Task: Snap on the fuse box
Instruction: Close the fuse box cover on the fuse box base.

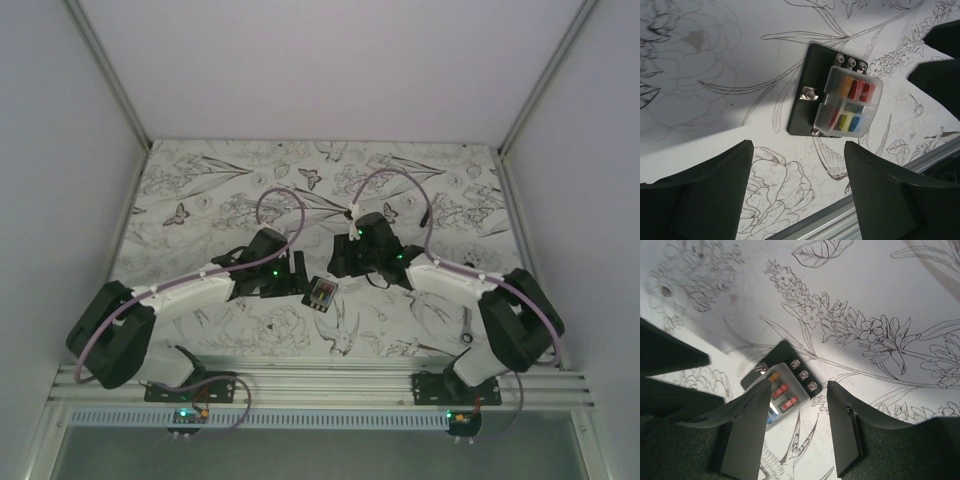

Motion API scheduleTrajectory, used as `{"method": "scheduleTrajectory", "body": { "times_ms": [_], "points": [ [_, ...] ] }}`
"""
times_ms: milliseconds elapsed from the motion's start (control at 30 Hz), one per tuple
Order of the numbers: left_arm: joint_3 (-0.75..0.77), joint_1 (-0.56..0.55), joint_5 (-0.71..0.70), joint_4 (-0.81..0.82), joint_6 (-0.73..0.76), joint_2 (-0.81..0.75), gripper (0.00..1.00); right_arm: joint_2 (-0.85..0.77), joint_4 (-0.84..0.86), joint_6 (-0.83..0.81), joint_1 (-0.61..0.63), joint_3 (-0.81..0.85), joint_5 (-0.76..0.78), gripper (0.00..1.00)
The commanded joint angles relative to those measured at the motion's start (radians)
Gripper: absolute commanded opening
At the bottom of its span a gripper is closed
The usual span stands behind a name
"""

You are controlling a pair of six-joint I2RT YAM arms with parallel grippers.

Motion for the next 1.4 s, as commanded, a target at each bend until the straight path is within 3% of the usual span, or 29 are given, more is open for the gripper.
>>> {"method": "scheduleTrajectory", "body": {
  "times_ms": [0, 200, 533, 700, 1067, 1367],
  "points": [
    [0.074, -0.012, 0.062, 0.024, -0.015, 0.079, 0.74, -0.081, 0.015, 0.064, 0.004, -0.069, 0.028, 0.55],
    [0.119, -0.021, 0.11, 0.031, -0.004, 0.147, 0.62, -0.118, 0.114, 0.163, 0.004, -0.164, -0.06, 0.52],
    [0.148, -0.034, 0.16, 0.029, -0.014, 0.229, 0.38, -0.048, 0.205, 0.206, 0.004, -0.203, -0.14, 0.46],
    [0.139, -0.043, 0.169, 0.028, -0.032, 0.267, 0.28, 0.003, 0.175, 0.193, 0.005, -0.197, -0.134, 0.41],
    [0.105, -0.08, 0.153, 0.029, -0.121, 0.347, 0.17, 0.14, 0.073, 0.11, 0.006, -0.193, -0.152, 0.23],
    [0.051, -0.097, 0.054, 0.029, -0.213, 0.358, 0.13, 0.234, -0.003, 0.093, 0.006, -0.247, -0.048, 0.17]
  ]
}}
